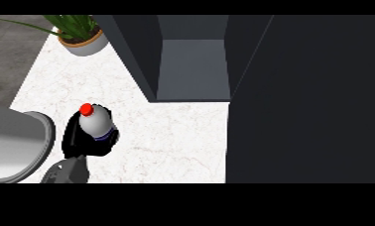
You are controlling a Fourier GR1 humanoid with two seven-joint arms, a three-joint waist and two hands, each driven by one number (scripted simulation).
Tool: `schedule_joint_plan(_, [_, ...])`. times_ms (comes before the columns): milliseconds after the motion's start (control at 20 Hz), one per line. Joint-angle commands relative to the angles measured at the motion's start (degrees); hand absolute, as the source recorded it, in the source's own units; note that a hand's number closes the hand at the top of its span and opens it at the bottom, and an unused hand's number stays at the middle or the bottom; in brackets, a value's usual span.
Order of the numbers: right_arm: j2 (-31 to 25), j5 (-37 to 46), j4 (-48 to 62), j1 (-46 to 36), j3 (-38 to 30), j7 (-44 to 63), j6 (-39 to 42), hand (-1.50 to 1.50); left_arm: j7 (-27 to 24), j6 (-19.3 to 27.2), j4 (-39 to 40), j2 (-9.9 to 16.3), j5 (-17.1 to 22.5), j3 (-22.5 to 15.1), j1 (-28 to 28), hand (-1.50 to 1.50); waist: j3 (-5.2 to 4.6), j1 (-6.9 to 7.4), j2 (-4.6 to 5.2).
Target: Pick up the bottled water, place it into the cabinet and close the cabinet
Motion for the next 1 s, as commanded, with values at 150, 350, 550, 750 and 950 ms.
schedule_joint_plan(150, [-1.13, -8.26, -11.33, -0.03, -2.26, 5.9, -5.19, -1.5, 6.64, 7.17, -9.37, -7.06, -2.82, -6.05, 0.37, 1.5, -0.02, 0.34, 0.13])
schedule_joint_plan(350, [-0.39, -6.24, -10.06, 2.37, -1.39, 3.41, -1.59, -1.5, 15.47, 16.01, -18.92, -9.03, -2.92, -8.99, -3.36, 1.5, 0.03, -0.25, -0.17])
schedule_joint_plan(550, [-1.12, -9.08, -12.74, 3.07, -2.64, 5.1, -3.45, -1.5, 17.91, 20.78, -21.13, -9.14, -4.9, -11.17, -4.78, 1.5, -0.04, -0.24, 0.06])
schedule_joint_plan(750, [-2.12, -8.55, -10.38, 0.08, -2.63, 4.8, -3.32, -1.5, 16.74, 30.78, -19.58, -9.19, -1.68, -18.84, -9.08, 1.5, -0.08, -0.66, 0.34])
schedule_joint_plan(950, [-1.2, -9.1, -7.19, 1.22, -3.82, 2.69, -0.73, -1.5, 22.43, 36.6, -20.01, -9.2, -2.72, -19.94, -14.13, 1.5, -0.01, -0.71, 0.21])
